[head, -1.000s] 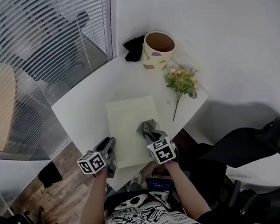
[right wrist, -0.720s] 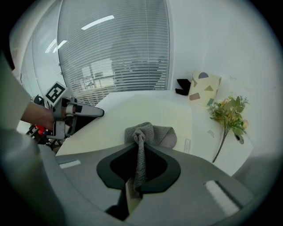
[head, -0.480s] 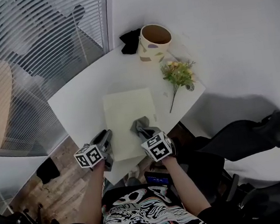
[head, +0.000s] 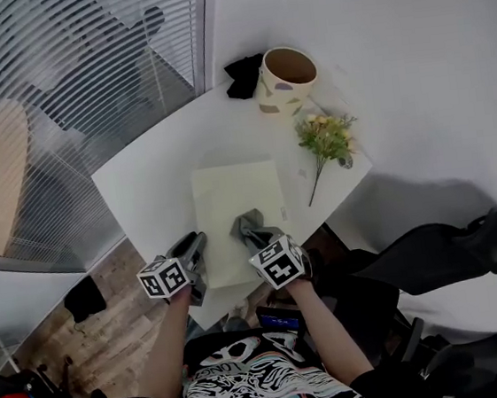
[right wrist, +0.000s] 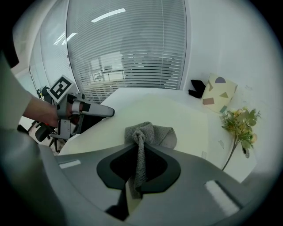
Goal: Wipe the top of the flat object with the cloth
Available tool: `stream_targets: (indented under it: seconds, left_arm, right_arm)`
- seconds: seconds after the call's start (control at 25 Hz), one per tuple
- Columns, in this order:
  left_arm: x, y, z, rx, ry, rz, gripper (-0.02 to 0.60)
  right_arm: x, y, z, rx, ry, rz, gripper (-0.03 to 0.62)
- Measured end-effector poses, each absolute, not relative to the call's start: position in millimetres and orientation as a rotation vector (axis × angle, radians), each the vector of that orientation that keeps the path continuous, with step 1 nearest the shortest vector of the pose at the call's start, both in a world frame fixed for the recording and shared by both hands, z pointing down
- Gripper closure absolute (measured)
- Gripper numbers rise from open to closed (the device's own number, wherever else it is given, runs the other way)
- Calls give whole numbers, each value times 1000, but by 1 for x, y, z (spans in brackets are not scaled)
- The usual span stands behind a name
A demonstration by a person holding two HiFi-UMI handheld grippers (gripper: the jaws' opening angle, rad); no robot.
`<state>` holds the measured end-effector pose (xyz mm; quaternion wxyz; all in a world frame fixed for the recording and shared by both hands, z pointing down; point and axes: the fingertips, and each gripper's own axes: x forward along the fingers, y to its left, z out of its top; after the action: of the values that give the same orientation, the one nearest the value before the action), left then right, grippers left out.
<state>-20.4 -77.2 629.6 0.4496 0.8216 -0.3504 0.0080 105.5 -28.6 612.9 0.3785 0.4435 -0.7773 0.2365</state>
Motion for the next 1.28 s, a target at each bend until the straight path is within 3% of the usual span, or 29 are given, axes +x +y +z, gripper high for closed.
stream_targets:
  seconds: [1.28]
  left_arm:
    - [-20,-77,630,2001,-802,23,388]
  right_arm:
    - [110,-117,605,1178,-1997,663,579]
